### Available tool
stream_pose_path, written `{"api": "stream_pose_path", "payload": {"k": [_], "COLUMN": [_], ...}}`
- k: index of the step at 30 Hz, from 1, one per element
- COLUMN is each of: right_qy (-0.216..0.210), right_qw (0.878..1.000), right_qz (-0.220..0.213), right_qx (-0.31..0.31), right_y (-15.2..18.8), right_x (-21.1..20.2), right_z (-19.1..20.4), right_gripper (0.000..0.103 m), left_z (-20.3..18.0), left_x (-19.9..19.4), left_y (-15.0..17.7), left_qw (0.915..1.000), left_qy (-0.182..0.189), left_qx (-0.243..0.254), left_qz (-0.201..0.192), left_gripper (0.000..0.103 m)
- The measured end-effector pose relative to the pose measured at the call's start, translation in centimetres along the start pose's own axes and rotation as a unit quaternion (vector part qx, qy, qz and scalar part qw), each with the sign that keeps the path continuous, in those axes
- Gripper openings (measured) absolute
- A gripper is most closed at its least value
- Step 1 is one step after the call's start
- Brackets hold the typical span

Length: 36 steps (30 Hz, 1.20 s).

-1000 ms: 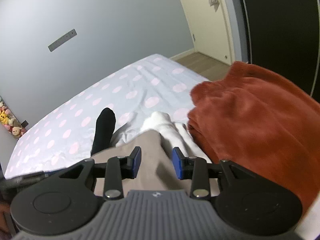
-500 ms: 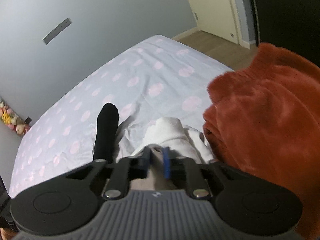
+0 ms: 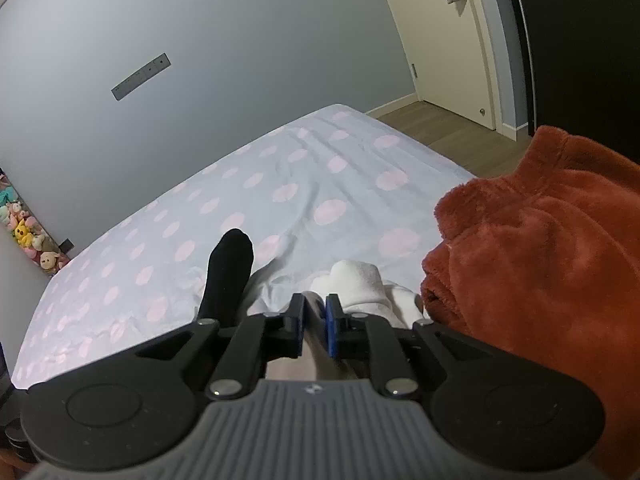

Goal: Fold clothes

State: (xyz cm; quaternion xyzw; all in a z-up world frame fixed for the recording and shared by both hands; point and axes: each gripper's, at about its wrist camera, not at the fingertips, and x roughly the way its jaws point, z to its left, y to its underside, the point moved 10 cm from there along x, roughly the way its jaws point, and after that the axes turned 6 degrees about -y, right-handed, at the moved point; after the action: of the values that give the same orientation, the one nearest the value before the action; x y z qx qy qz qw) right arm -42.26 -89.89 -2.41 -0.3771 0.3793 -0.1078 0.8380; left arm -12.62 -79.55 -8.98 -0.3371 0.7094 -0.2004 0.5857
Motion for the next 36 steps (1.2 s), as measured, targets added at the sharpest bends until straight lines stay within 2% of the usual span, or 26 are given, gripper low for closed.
{"api": "stream_pose_path", "payload": {"k": [4, 7, 12, 14, 19, 21, 24, 26, 27, 28, 32, 33, 36], "right_qy": [0.009, 0.019, 0.042, 0.055, 0.081, 0.092, 0.104, 0.109, 0.115, 0.122, 0.137, 0.138, 0.149], "right_qw": [1.000, 1.000, 0.999, 0.998, 0.996, 0.995, 0.993, 0.993, 0.992, 0.991, 0.986, 0.985, 0.983], "right_qz": [-0.012, -0.021, -0.025, -0.025, -0.023, -0.031, -0.034, -0.037, -0.043, -0.049, -0.092, -0.103, -0.110], "right_qx": [-0.003, -0.006, -0.015, -0.019, -0.028, -0.030, -0.034, -0.035, -0.036, -0.036, -0.029, -0.021, 0.002], "right_y": [-0.2, -0.2, 0.9, 1.6, 4.5, 5.7, 8.1, 9.7, 10.5, 11.3, 14.7, 15.6, 18.1], "right_x": [-1.8, -3.9, -7.9, -9.4, -13.7, -15.7, -18.3, -19.9, -20.7, -21.5, -24.5, -25.1, -26.0], "right_z": [0.6, 1.1, 2.0, 2.4, 3.7, 4.5, 5.4, 5.8, 6.0, 6.1, 6.7, 6.7, 6.5], "right_gripper": [0.016, 0.024, 0.026, 0.035, 0.038, 0.041, 0.055, 0.056, 0.056, 0.057, 0.061, 0.066, 0.072], "left_z": [-0.2, -0.7, -2.3, -3.1, -5.4, -6.4, -7.7, -8.6, -9.0, -9.4, -11.0, -11.3, -12.3], "left_x": [-1.0, -2.1, -4.6, -5.8, -8.3, -9.3, -10.9, -12.0, -12.5, -12.9, -14.6, -14.8, -15.4], "left_y": [-0.2, -0.4, -0.4, -0.3, 0.5, 1.0, 1.7, 2.3, 2.6, 3.0, 4.6, 5.1, 6.6], "left_qw": [1.0000, 0.9998, 0.9994, 0.9990, 0.9975, 0.9966, 0.9950, 0.9936, 0.9927, 0.9918, 0.9884, 0.9881, 0.9870], "left_qy": [-0.008, -0.010, -0.008, -0.007, -0.007, -0.005, -0.002, 0.001, 0.001, 0.001, 0.000, -0.002, -0.009], "left_qx": [0.003, 0.010, 0.026, 0.033, 0.056, 0.066, 0.080, 0.090, 0.096, 0.103, 0.123, 0.127, 0.137], "left_qz": [-0.004, -0.011, -0.023, -0.030, -0.043, -0.050, -0.059, -0.067, -0.072, -0.077, -0.088, -0.087, -0.084], "left_gripper": [0.016, 0.016, 0.017, 0.018, 0.024, 0.025, 0.027, 0.032, 0.040, 0.043, 0.044, 0.044, 0.044]}}
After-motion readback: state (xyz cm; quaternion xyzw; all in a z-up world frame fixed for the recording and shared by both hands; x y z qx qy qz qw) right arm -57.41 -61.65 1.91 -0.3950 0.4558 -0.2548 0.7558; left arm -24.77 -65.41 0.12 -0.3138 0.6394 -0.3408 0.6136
